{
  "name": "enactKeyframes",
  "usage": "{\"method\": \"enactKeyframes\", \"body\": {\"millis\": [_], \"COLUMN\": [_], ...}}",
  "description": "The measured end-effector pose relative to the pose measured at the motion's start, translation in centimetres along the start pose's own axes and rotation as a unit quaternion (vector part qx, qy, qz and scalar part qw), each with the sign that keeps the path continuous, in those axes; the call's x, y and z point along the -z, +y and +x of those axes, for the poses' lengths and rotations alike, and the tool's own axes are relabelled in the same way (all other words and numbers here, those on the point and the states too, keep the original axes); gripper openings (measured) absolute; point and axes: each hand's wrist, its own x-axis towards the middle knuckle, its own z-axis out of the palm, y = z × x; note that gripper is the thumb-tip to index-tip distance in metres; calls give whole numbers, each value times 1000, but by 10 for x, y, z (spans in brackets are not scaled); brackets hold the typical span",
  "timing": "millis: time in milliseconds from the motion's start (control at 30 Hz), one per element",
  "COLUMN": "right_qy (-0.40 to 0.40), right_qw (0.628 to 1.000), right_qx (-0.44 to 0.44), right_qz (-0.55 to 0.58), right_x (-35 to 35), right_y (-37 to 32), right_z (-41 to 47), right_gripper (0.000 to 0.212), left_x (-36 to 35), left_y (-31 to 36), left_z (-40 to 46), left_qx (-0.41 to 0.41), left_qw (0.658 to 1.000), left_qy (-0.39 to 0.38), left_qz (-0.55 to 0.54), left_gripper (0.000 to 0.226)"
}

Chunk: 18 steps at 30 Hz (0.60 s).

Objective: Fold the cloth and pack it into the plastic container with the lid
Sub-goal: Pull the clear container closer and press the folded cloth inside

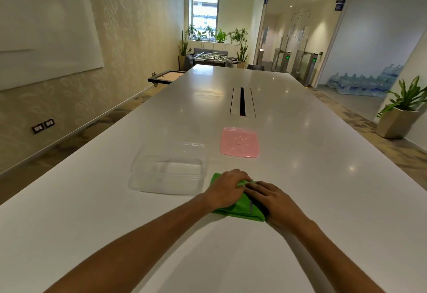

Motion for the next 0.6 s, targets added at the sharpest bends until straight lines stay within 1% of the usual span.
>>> {"method": "enactKeyframes", "body": {"millis": [167,433,533,600], "right_qy": [8,6,9,20], "right_qw": [1000,999,999,999], "right_qx": [10,31,46,40], "right_qz": [-5,-3,1,8], "right_x": [-2,-10,-10,-9], "right_y": [4,6,5,4], "right_z": [-5,-8,-9,-11], "right_gripper": [62,58,53,49], "left_x": [-7,-16,-15,-15], "left_y": [-16,-26,-28,-28], "left_z": [-5,-6,-5,-5], "left_qx": [36,31,39,49], "left_qw": [998,999,999,999], "left_qy": [-14,16,4,-6], "left_qz": [40,11,7,0], "left_gripper": [36,32,32,35]}}
